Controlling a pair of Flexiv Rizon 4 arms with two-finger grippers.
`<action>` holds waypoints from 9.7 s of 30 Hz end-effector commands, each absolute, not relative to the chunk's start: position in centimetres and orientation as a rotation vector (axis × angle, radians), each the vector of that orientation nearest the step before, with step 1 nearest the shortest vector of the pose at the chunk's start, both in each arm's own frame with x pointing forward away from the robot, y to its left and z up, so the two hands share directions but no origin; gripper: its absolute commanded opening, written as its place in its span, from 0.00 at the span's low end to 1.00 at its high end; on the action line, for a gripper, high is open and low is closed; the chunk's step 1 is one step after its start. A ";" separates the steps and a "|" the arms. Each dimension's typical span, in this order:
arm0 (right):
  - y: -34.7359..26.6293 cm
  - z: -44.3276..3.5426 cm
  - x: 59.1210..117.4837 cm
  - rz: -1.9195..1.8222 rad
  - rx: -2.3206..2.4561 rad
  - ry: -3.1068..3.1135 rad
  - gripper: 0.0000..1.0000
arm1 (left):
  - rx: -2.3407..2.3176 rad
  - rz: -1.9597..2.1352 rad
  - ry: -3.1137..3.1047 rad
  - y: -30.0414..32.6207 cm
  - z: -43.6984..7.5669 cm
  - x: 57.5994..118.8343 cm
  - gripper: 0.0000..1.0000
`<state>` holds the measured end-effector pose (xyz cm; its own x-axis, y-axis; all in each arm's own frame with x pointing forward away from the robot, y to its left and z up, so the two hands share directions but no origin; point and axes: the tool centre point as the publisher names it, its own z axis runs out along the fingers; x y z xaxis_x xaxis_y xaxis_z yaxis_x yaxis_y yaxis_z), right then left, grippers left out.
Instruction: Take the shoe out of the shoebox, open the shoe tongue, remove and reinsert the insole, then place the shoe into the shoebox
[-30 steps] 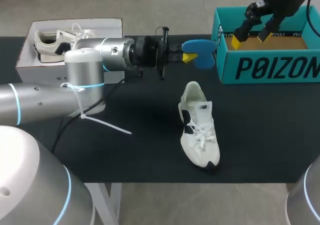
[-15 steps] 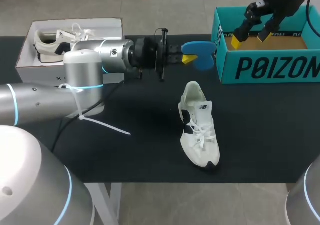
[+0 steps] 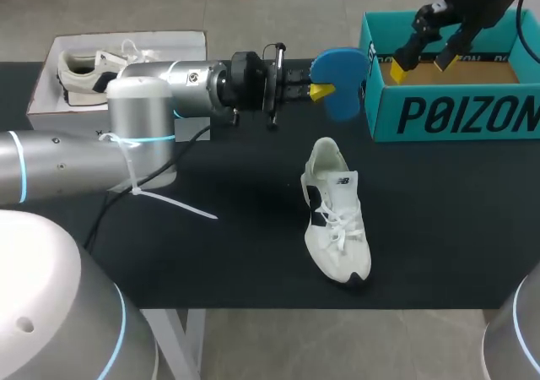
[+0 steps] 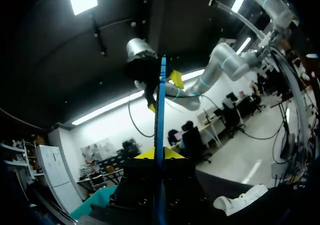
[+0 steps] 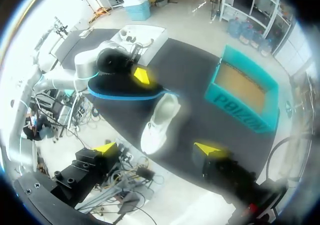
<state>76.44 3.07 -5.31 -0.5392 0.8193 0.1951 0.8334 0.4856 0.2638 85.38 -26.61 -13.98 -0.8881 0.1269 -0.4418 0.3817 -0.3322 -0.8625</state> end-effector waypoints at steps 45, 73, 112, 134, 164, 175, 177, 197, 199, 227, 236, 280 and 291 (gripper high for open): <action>3.2 -5.3 76.6 -0.507 -1.486 -2.670 1.00 | -0.037 -2.719 1.892 -24.7 -12.4 86.8 0.00; 3.2 -5.3 76.6 -0.507 -1.486 -2.670 1.00 | -1.353 -2.831 2.271 -23.8 -14.0 88.2 0.00; 4.7 -5.3 75.5 -0.467 -1.610 -2.705 1.00 | -1.564 -2.776 2.308 -24.7 -16.5 91.3 0.00; 8.0 -5.0 72.6 -0.589 -1.751 -2.749 1.00 | -1.564 -2.776 2.308 -24.7 -16.5 91.3 0.00; 7.5 -4.2 72.1 -0.581 -1.715 -2.739 1.00 | -1.564 -2.776 2.308 -24.7 -16.5 91.3 0.00; 7.5 -4.2 72.1 -0.581 -1.715 -2.739 1.00 | -1.122 -2.828 2.325 -25.0 -15.4 90.9 0.00; 7.5 -4.2 72.1 -0.581 -1.715 -2.739 1.00 | -0.867 -2.809 2.337 -25.0 -14.9 90.4 0.00; 7.5 -4.2 72.1 -0.581 -1.715 -2.739 1.00 | -0.266 -2.260 2.333 -25.0 -16.0 86.2 0.00; 7.5 -4.2 72.1 -0.581 -1.715 -2.739 1.00 | -0.266 -2.260 2.333 -25.0 -16.0 86.2 0.00; 7.5 -4.2 72.1 -0.581 -1.715 -2.739 1.00 | 0.424 -2.117 2.006 -26.1 -13.7 86.6 0.00; 7.5 -4.2 72.1 -0.581 -1.715 -2.739 1.00 | 0.729 -1.867 1.805 -25.3 -15.7 83.9 0.00; 7.5 -4.2 72.1 -0.581 -1.715 -2.739 1.00 | 1.148 -1.406 1.416 -26.0 -14.8 81.7 0.00; 7.5 -4.2 72.1 -0.581 -1.715 -2.739 1.00 | 1.256 -1.142 1.280 -24.1 -15.7 79.7 0.00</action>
<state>71.90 7.36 -4.22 -0.4470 0.8921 0.0662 0.8410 0.3939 0.3710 80.53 -25.16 -15.57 -0.2030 0.0905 -0.9750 0.9791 0.0068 -0.2032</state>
